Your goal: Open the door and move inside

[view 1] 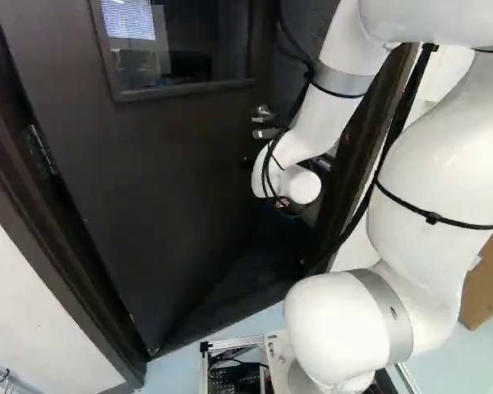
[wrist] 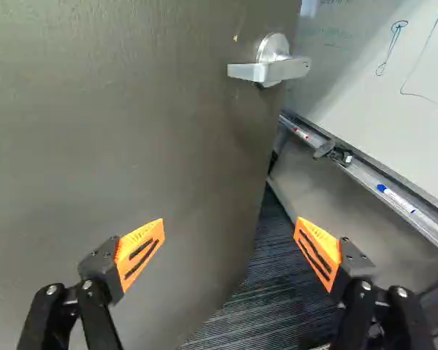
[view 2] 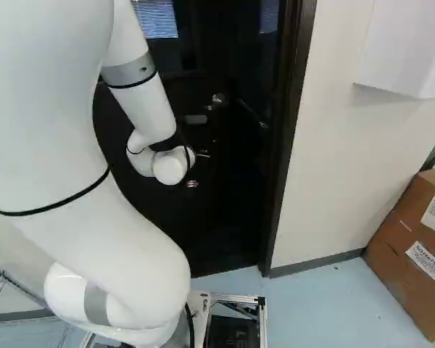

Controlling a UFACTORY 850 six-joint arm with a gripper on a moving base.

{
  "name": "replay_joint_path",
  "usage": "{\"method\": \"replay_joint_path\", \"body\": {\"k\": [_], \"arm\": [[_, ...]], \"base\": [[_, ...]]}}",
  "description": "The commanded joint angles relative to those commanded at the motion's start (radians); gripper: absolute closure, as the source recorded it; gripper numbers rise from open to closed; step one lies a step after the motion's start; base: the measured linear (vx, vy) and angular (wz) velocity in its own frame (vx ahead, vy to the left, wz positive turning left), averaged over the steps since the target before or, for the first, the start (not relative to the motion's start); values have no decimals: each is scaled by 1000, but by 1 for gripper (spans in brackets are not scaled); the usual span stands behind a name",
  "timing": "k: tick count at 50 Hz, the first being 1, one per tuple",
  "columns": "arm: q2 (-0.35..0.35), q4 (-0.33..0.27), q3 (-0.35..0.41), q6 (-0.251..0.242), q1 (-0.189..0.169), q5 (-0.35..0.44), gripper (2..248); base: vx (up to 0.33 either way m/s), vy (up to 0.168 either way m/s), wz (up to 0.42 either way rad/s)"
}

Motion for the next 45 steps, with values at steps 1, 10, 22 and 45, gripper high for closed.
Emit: {"method": "replay_joint_path", "body": {"k": [1, 10, 22, 45], "arm": [[0, 0, 0, 0, 0, 0, 3], [0, 0, 0, 0, 0, 0, 3], [0, 0, 0, 0, 0, 0, 3], [-10, 10, -11, 0, 0, 0, 3]], "base": [[67, 103, -3], [56, 87, -4], [9, 27, 14], [0, 0, 0]]}}
